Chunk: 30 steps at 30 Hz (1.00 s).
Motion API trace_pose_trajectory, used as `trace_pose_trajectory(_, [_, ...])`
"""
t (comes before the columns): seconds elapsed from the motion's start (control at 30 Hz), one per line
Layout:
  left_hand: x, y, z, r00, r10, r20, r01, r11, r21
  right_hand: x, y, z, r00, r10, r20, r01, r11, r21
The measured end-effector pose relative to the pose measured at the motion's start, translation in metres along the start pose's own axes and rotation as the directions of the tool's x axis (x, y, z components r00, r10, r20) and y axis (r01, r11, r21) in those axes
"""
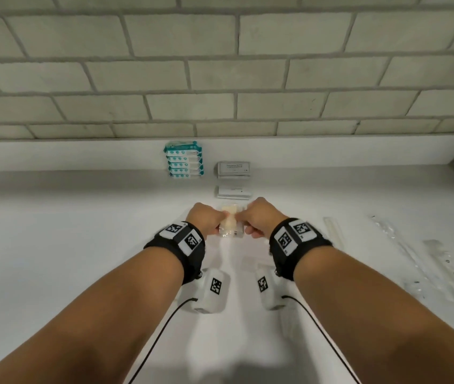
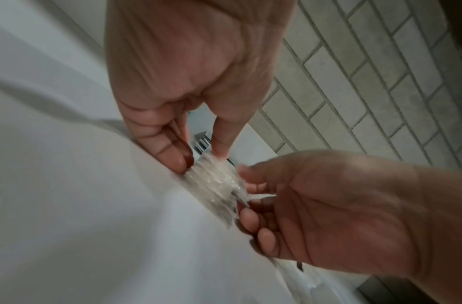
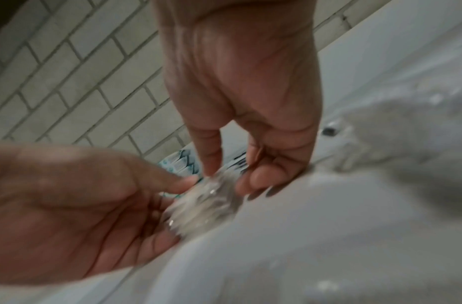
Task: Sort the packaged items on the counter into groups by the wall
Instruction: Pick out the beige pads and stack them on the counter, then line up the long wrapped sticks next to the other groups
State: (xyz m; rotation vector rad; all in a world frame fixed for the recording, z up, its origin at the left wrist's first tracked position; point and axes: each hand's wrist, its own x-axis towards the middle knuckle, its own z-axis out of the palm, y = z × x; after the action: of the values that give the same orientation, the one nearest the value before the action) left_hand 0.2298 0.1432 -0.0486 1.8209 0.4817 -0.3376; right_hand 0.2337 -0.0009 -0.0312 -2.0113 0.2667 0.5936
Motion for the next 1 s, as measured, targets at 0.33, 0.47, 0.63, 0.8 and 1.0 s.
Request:
trace_pose_trajectory(0.33, [-0.089, 0.003, 0.006, 0.956, 0.284, 0.066, -0.291, 0.915, 0.28, -0.088, 0.035, -0.103, 0.992, -0.13, 0.004, 0.122, 0.918, -0.379])
trace_pose_trajectory(0.47, [-0.12, 0.008, 0.041, 0.877, 0.297, 0.377, -0.471, 0.684, 0.557, -0.118, 0.057, -0.103, 0.992, -0.05, 0.115, 0.11, 0.788, -0.606])
trace_pose_trajectory(0.63, [-0.129, -0.007, 0.081, 0.917, 0.203, 0.343, -0.398, 0.48, 0.782, -0.16, 0.069, -0.11, 0.996, -0.04, 0.086, 0.092, 0.633, -0.769])
trace_pose_trajectory(0.8, [-0.149, -0.019, 0.107, 0.949, 0.221, 0.223, -0.294, 0.373, 0.88, -0.178, 0.12, -0.097, 0.993, 0.001, 0.121, 0.106, 0.461, -0.881])
trace_pose_trajectory(1.0, [-0.165, -0.017, 0.118, 0.962, 0.039, 0.272, -0.25, 0.537, 0.806, -0.174, 0.135, -0.127, 0.984, -0.104, 0.143, 0.177, 0.61, -0.772])
